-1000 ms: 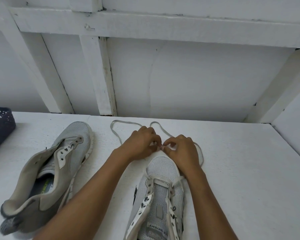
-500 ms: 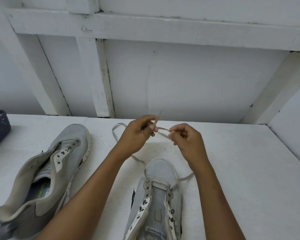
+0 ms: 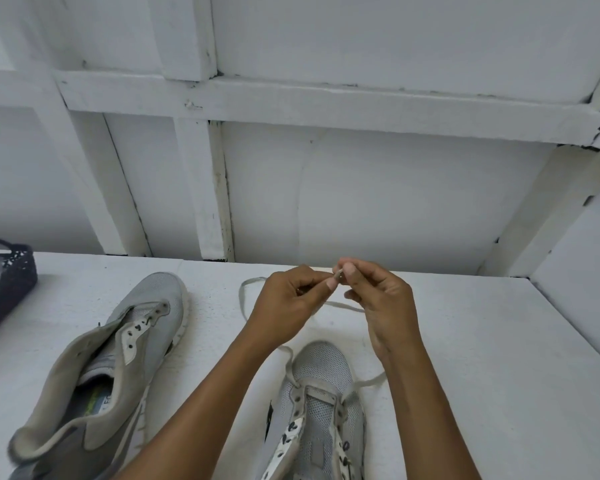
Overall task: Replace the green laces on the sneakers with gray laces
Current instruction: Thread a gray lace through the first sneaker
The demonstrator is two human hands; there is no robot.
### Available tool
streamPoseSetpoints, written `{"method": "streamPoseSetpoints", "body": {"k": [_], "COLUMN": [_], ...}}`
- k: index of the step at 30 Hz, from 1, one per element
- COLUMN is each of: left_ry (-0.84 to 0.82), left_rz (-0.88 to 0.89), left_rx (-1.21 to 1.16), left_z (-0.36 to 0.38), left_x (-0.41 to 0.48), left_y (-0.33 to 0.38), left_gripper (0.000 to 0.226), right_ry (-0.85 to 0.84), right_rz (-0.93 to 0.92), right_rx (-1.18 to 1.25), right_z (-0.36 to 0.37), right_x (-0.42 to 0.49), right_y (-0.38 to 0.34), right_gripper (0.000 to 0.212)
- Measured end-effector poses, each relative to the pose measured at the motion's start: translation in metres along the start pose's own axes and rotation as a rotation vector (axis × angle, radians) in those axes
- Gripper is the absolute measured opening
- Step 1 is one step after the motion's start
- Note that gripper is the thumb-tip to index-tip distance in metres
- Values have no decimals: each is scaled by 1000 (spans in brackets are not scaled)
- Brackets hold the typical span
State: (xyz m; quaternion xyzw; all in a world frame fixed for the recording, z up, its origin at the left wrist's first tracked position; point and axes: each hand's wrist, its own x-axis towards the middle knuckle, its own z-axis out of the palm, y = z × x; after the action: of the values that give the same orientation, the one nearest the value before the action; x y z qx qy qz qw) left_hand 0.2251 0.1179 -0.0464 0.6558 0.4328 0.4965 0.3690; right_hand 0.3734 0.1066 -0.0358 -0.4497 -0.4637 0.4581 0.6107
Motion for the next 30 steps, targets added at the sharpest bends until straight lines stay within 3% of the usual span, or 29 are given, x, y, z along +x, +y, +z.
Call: {"method": "streamPoseSetpoints", "body": {"k": [15, 24, 30], "left_ry": [32, 26, 41], "left_rz": [-100, -99, -91], "left_rx": [-117, -96, -68], "left_z": [11, 7, 6], "left_x": [-5, -6, -4], "left_y": [-4, 2, 0], "left_gripper": [13, 17, 16], "right_ry": [-15, -86, -157], "right_rz": [28, 104, 150], "right_rx": [104, 20, 54], "right_z": [10, 9, 7], "right_x": [-2, 0, -1], "right_y": [1, 9, 7], "right_gripper": [20, 15, 35]}}
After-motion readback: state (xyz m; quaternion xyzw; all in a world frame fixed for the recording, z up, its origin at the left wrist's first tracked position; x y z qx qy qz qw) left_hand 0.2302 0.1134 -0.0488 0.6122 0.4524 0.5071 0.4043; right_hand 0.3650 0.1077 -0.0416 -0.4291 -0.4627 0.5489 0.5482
